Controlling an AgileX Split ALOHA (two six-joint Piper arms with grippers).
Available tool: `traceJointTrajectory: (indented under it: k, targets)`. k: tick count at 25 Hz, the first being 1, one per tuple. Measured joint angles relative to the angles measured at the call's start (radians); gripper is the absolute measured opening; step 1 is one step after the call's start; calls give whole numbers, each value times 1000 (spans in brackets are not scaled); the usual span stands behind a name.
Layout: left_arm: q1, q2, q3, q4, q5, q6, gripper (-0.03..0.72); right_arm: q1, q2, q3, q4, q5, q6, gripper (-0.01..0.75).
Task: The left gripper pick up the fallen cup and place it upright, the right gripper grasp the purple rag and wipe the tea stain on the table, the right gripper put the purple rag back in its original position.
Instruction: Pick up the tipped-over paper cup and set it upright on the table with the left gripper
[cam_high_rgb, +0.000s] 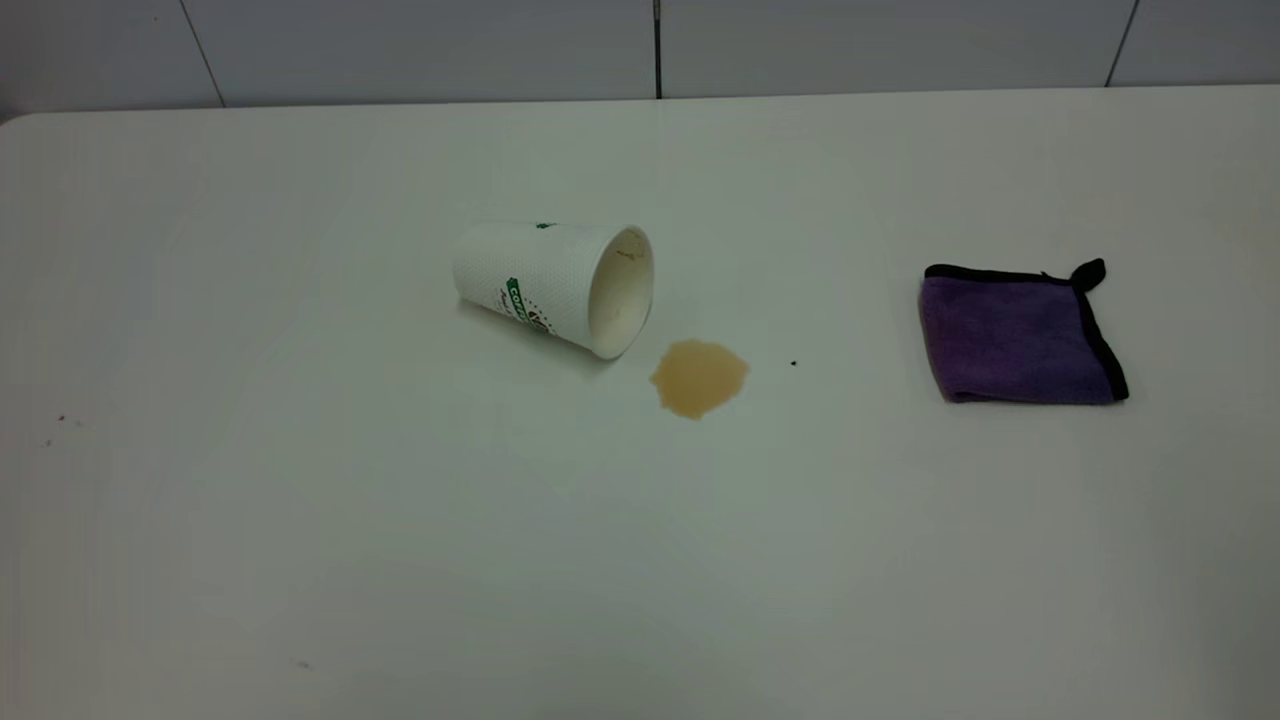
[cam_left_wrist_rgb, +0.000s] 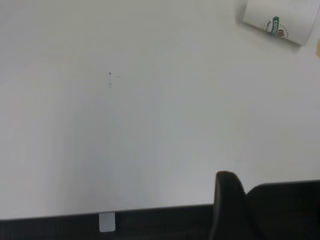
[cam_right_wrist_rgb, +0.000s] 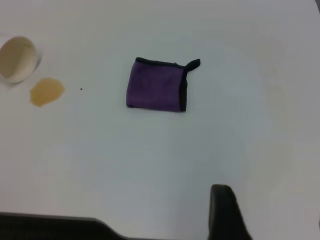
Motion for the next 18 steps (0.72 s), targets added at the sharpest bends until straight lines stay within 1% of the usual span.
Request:
traceJointTrajectory:
  k: [10,13,16,18]
  targets:
    - [0,510,-1,-2,-394,75,442,0,0,0,0,0,0,480]
    - [0,661,-6,-31,-468,79,442,0,0,0,0,0,0,480]
    - [-3,806,-52,-69,-493,99,442,0,0,0,0,0,0,480]
    - [-23,896,-95,-87,-499,110,442,0,0,0,0,0,0,480]
